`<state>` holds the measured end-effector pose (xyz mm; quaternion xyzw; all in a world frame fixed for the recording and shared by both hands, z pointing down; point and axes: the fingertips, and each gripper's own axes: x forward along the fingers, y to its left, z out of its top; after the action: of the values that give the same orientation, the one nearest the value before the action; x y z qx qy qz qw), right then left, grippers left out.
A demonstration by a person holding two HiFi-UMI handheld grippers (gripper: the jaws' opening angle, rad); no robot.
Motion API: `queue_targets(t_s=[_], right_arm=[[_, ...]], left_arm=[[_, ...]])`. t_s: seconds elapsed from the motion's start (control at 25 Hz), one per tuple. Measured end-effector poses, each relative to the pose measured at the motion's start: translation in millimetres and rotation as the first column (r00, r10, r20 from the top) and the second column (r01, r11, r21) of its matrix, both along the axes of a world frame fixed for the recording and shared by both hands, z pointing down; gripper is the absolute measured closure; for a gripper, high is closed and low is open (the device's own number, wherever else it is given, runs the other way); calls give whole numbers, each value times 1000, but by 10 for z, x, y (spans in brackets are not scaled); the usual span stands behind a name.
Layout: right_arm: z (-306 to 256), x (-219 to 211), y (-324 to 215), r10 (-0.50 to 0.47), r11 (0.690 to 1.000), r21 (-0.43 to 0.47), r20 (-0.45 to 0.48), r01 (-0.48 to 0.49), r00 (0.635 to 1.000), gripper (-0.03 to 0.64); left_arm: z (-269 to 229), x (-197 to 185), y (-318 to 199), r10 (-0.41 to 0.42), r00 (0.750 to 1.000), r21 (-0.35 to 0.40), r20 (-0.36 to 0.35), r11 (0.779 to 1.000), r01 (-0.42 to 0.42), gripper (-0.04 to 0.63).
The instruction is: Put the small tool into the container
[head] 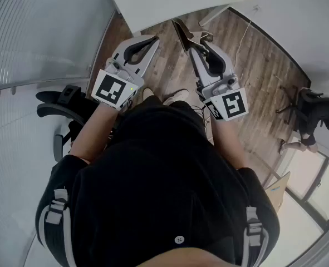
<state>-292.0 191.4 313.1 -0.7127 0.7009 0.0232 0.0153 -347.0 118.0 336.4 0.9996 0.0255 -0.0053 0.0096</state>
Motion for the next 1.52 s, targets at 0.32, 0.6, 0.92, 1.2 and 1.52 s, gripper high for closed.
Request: queue_targets(t_s=[0.32,0.6,0.92,1.2,1.52], right_arm=[[-6,24,133,-4,1000,24,54,3,999,517],[20,143,200,-7,1000,21,65,5,998,517],[98,422,239,-33,999,31,92,30,995,519],[81,765,240,-58,997,48,95,54,994,520],[118,1210,194,-87,996,45,101,83,991,520]], left_arm=[[-19,20,127,6,1000,5,-1,1000,-6,588],[-21,109,219,5,1000,7,6,1000,-5,588],[-1,347,261,-35,999,15,22,999,34,588],[-18,689,274,-51,998,27,28,998,50,588],[-37,1157,269,-71,997,36,36,997,70,588]])
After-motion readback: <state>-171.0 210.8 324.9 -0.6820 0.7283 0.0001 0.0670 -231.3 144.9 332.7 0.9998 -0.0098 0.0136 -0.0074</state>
